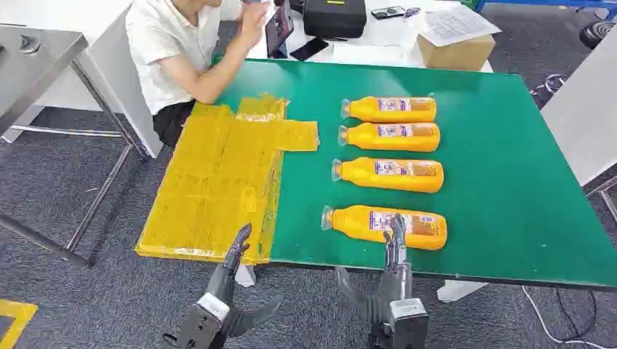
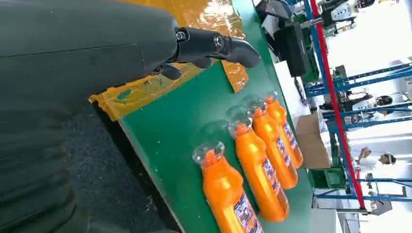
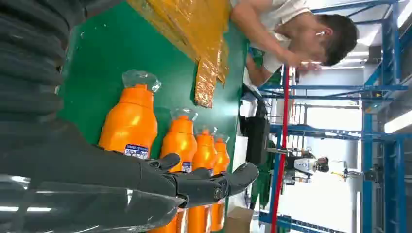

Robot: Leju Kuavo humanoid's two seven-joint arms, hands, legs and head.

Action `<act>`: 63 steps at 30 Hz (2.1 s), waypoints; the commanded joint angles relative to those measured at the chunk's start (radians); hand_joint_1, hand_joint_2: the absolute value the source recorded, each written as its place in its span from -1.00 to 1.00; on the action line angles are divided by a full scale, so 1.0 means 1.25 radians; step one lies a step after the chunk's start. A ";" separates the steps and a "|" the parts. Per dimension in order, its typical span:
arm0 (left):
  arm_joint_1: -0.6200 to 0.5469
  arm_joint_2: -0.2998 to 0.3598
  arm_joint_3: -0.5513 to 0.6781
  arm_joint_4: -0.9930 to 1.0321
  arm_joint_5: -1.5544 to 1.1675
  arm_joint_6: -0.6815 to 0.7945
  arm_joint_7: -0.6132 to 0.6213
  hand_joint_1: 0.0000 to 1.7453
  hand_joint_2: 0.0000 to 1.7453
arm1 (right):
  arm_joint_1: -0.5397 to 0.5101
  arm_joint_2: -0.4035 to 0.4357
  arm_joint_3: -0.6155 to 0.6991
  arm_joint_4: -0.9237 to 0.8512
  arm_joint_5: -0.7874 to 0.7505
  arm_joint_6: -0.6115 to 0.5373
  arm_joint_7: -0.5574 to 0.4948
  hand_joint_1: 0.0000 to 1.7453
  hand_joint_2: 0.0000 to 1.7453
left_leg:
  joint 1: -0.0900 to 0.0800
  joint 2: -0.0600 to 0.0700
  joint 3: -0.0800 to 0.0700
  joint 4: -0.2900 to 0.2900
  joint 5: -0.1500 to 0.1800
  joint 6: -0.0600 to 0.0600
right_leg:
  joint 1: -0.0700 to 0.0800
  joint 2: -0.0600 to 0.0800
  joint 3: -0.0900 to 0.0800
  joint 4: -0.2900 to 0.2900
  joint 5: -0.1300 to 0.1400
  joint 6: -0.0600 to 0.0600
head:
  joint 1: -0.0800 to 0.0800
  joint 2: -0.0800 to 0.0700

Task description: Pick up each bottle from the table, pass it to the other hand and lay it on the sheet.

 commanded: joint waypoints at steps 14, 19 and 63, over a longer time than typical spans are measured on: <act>-0.148 -0.011 -0.055 0.203 0.064 -0.057 0.008 -1.00 1.00 | -0.103 -0.087 -0.208 0.210 0.478 -0.154 0.149 -1.00 1.00 | 0.000 -0.001 0.005 -0.002 0.000 -0.001 | 0.000 0.000 0.006 -0.002 0.000 -0.001 | 0.000 0.000; -0.152 -0.020 -0.060 0.209 0.070 -0.077 0.010 -1.00 1.00 | -0.134 -0.118 -0.362 0.269 0.709 -0.154 0.159 -1.00 1.00 | 0.000 -0.002 0.004 -0.002 0.000 0.000 | 0.000 -0.002 0.005 -0.002 0.000 0.000 | 0.000 0.000; -0.181 -0.065 -0.061 0.207 0.063 -0.127 0.001 -1.00 1.00 | -0.367 -0.366 0.007 0.485 0.802 0.210 0.403 -1.00 1.00 | -0.001 -0.001 0.005 0.000 0.000 0.000 | 0.000 0.000 0.006 -0.002 0.000 -0.001 | 0.000 0.000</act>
